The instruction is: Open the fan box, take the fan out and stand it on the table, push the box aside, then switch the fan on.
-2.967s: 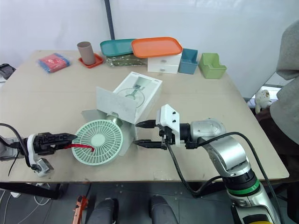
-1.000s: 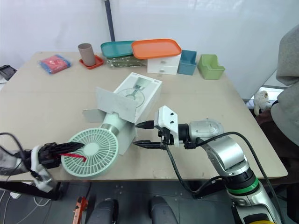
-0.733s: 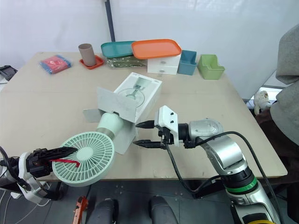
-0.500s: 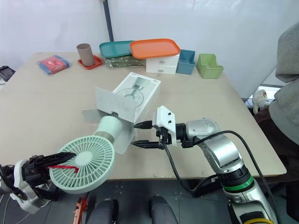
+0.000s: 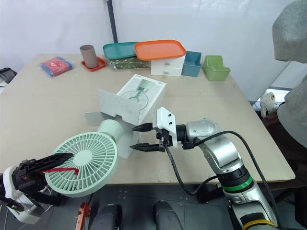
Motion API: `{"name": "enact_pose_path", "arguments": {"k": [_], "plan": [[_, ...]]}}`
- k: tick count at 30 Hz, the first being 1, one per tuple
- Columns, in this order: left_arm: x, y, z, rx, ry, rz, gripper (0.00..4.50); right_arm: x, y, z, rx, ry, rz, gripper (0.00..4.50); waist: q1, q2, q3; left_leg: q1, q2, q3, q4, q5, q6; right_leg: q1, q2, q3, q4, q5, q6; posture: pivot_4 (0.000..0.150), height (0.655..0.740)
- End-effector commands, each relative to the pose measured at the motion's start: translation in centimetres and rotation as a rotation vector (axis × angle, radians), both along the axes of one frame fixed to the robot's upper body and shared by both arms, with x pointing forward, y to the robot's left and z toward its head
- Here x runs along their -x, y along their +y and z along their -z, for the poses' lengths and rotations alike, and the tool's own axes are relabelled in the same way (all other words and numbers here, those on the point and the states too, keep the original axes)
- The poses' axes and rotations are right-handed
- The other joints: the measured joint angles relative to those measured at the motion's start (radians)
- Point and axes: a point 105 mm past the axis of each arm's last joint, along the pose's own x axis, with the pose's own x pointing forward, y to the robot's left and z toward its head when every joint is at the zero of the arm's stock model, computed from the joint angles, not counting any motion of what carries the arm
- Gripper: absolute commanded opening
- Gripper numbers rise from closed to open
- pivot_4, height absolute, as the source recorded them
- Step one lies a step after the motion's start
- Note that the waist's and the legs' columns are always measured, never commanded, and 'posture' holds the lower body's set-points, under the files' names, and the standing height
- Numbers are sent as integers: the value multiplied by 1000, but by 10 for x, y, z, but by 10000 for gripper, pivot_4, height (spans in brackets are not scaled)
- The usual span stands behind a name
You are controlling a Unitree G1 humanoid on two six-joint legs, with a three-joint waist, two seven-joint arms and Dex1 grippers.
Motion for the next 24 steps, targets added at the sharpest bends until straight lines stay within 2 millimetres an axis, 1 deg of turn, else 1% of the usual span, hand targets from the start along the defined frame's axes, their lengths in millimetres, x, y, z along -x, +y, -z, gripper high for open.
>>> {"name": "enact_pose_path", "arguments": {"k": [1, 6, 10, 12, 15, 20, 21, 24], "plan": [[2, -5, -16, 19, -56, 36, 19733, 3, 3, -8, -7, -44, -25, 27237, 0, 0, 0, 0, 0, 0, 0, 0, 0, 0, 0, 0, 0, 0, 0, 1500, 7400], [0, -5, -20, 36, -70, 24, 19733, 3, 3, -7, -3, -47, -23, 27237, 0, 0, 0, 0, 0, 0, 0, 0, 0, 0, 0, 0, 0, 0, 0, 1500, 7400], [-1, -5, -32, 72, -90, -13, 19733, 2, 2, -7, -2, -48, -23, 27237, 0, 0, 0, 0, 0, 0, 0, 0, 0, 0, 0, -1, 0, 0, 0, 1500, 7400], [0, -4, -38, 118, -69, -55, 19733, 0, 2, -7, -1, -49, -29, 27237, -2, 0, 0, 0, 0, 0, 0, 0, 0, 0, 0, -1, 0, 0, 0, 1500, 7400], [12, -10, -39, 136, -47, -79, 19733, -4, 5, -7, 5, -55, -47, 27237, -7, 0, 0, 0, 1, 2, 0, 0, 1, -1, -1, -1, 0, 0, 0, 1500, 7400], [23, -12, -40, 172, -35, -147, 19733, -6, 11, -6, 13, -59, -92, 27237, -10, 0, 0, 1, 1, 2, -1, -1, 1, -1, -1, -1, 0, 0, 0, 1500, 7400], [25, -13, -40, 169, -35, -155, 19733, -6, 11, -5, 15, -59, -98, 27237, -10, 0, 0, 1, 1, 2, -1, -1, 1, -1, -1, -1, 0, 0, 0, 1500, 7400], [23, -8, -46, 233, -55, -246, 19733, -6, 13, -5, 18, -56, -116, 27237, -10, 1, 0, 1, 1, 2, -1, -1, 1, -1, -1, -1, -1, 0, 0, 1500, 7400]]}}
